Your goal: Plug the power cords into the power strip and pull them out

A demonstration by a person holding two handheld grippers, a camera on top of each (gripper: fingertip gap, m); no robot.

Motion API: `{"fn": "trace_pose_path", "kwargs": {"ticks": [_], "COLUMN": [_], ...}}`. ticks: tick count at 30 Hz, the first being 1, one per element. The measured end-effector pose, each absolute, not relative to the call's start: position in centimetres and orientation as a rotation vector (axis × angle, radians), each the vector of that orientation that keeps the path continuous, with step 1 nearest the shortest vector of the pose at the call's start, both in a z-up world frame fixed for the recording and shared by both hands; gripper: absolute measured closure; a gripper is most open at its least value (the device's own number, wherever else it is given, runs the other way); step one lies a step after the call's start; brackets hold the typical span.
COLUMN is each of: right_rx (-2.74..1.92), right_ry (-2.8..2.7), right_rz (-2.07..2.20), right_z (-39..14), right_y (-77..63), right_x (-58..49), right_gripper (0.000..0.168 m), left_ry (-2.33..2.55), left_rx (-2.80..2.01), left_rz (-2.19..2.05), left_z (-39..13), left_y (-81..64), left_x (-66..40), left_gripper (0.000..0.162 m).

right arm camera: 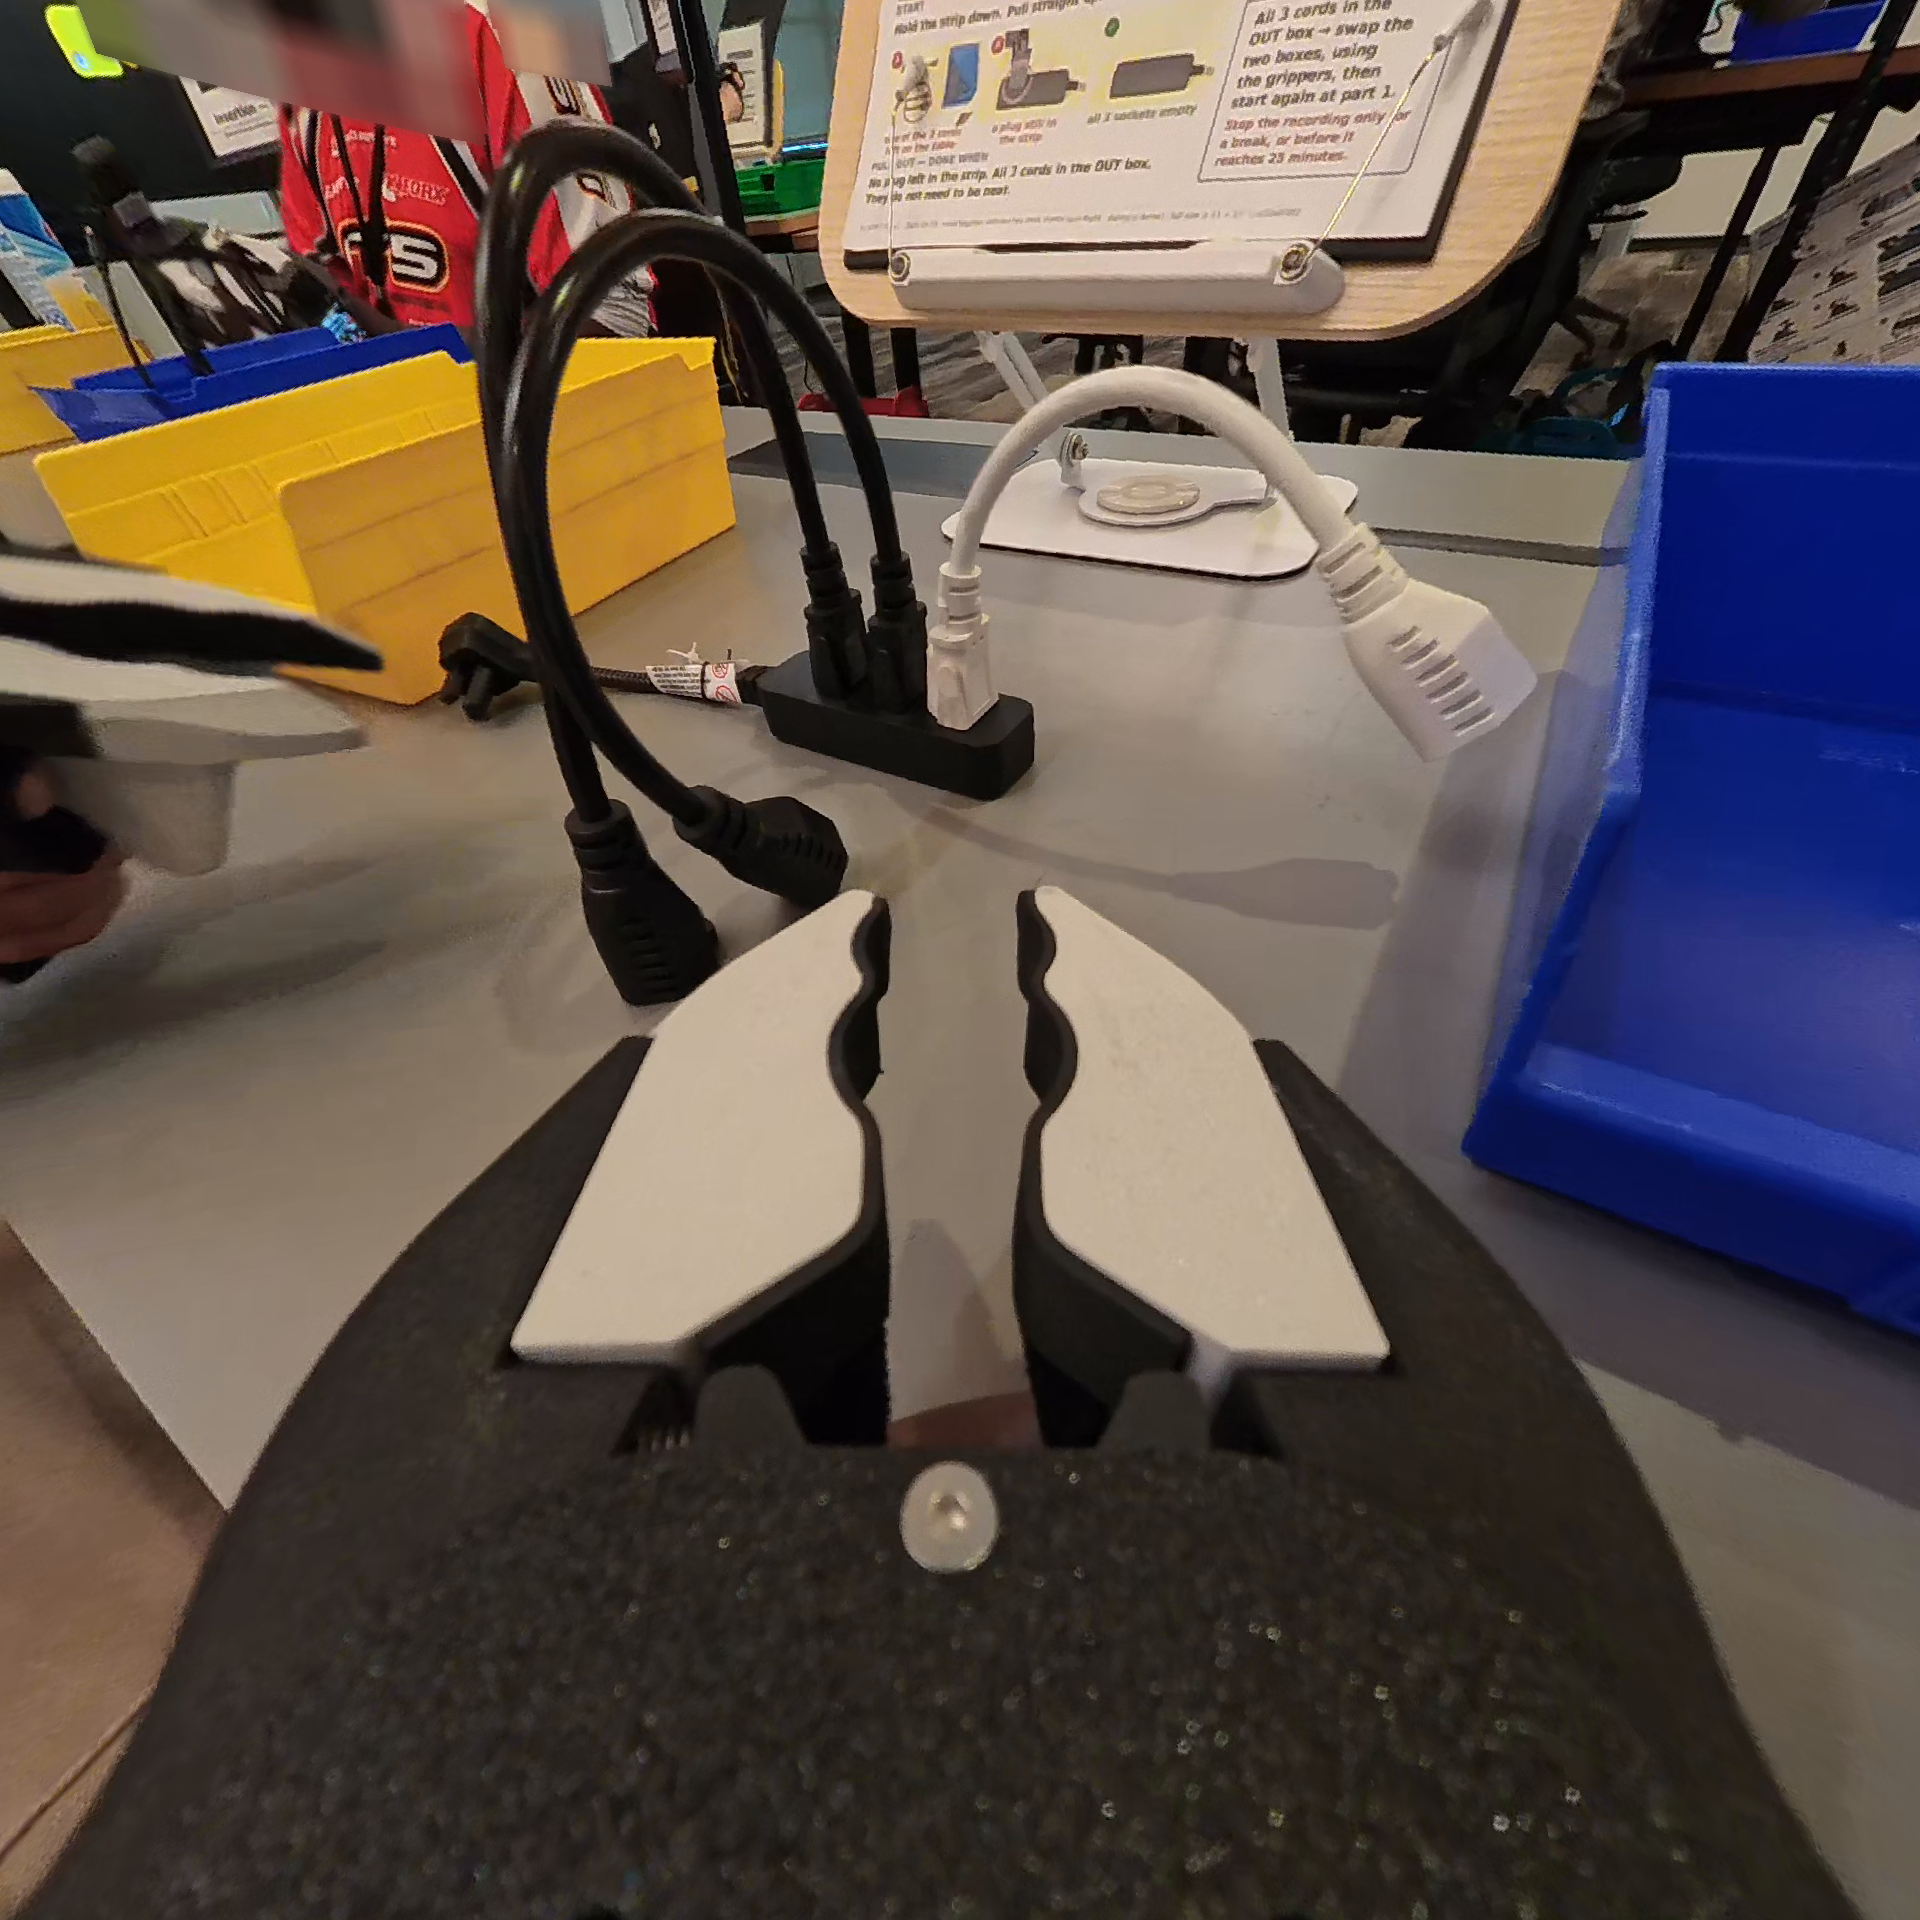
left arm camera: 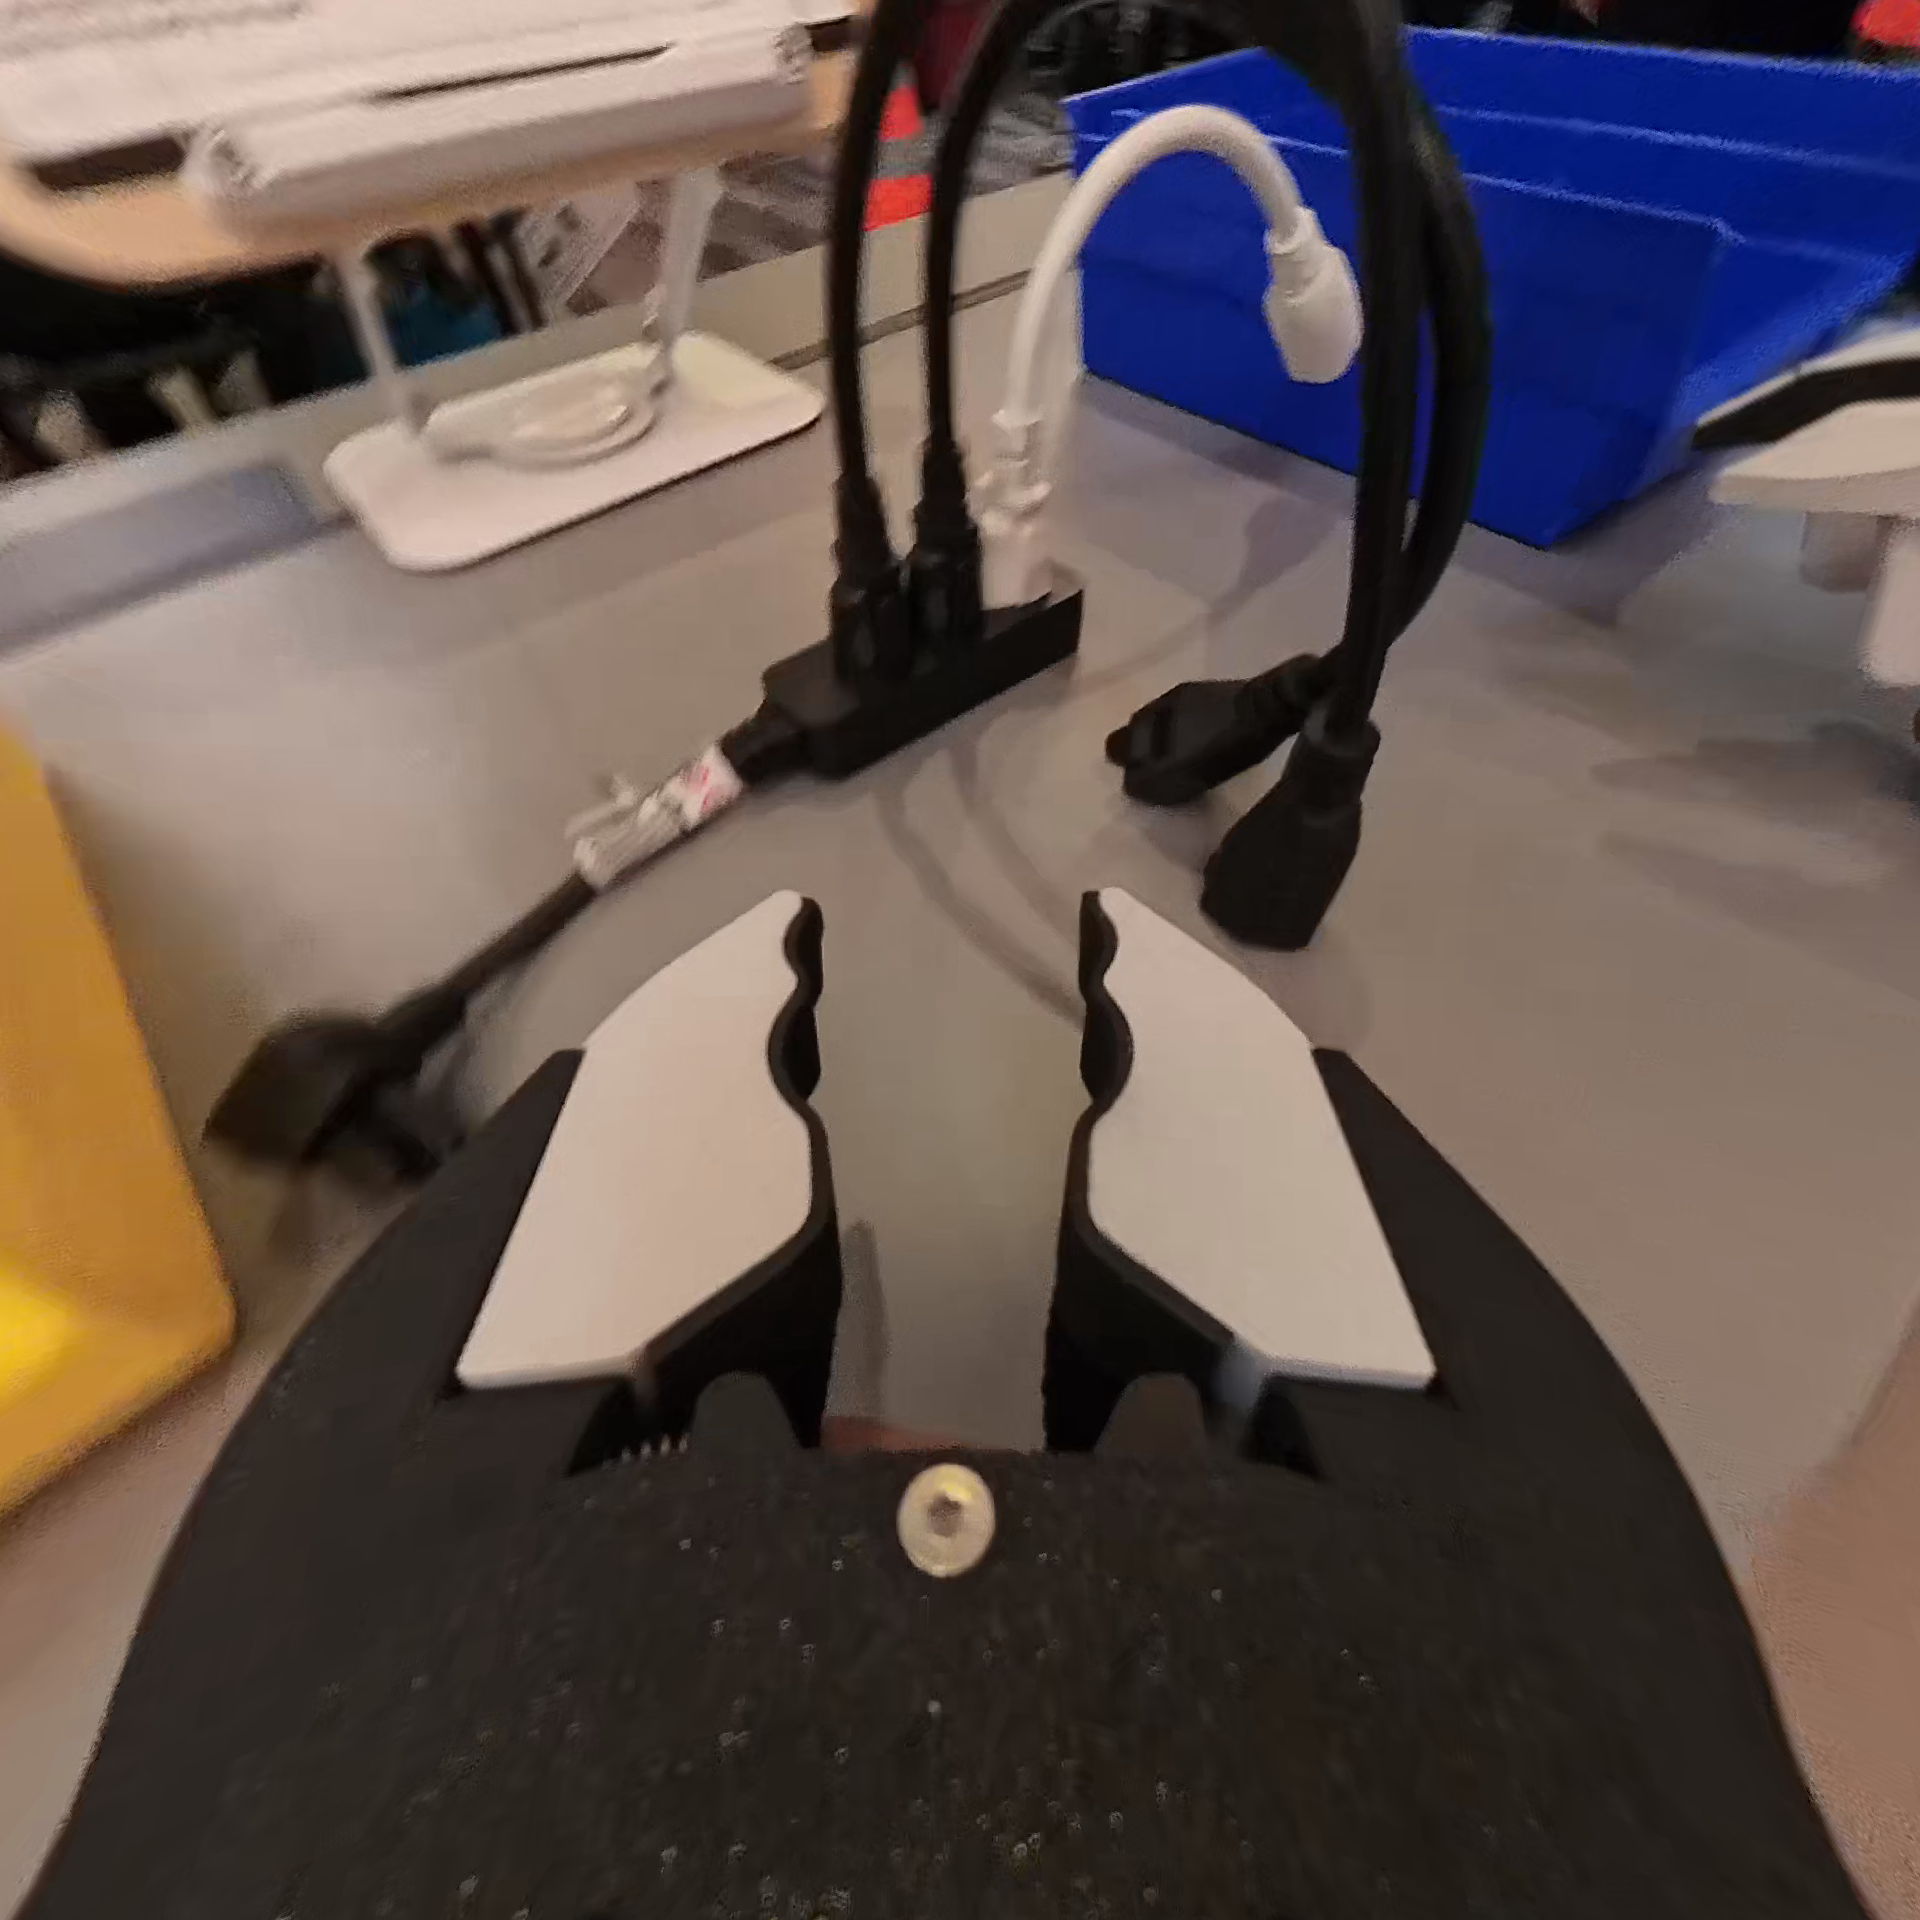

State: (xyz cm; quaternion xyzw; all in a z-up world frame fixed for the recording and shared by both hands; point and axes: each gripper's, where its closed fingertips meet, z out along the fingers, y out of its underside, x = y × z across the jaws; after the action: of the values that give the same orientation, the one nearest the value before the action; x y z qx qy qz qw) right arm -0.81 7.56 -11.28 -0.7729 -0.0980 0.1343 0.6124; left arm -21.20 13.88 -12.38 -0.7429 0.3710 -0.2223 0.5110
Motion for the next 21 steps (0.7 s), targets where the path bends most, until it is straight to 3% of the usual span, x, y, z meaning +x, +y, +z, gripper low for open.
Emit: {"fn": "trace_pose_path", "kwargs": {"ticks": [8,21], "right_rx": [-1.765,-1.767], "right_ry": [-0.187,-0.181], "right_rz": [0.372,0.504], "right_z": [-11.0,-11.0], "right_y": [7.3,7.6], "right_x": [-0.5,-0.8], "right_gripper": [0.144,0.144], "left_ry": [1.217,1.314], "left_rx": [-1.772,-1.784], "left_rz": [-0.590,-0.657], "left_z": [-13.5,-16.1], "left_y": [21.3,25.1], "left_x": [-14.0,-12.3], "left_gripper": [0.117,0.124]}}
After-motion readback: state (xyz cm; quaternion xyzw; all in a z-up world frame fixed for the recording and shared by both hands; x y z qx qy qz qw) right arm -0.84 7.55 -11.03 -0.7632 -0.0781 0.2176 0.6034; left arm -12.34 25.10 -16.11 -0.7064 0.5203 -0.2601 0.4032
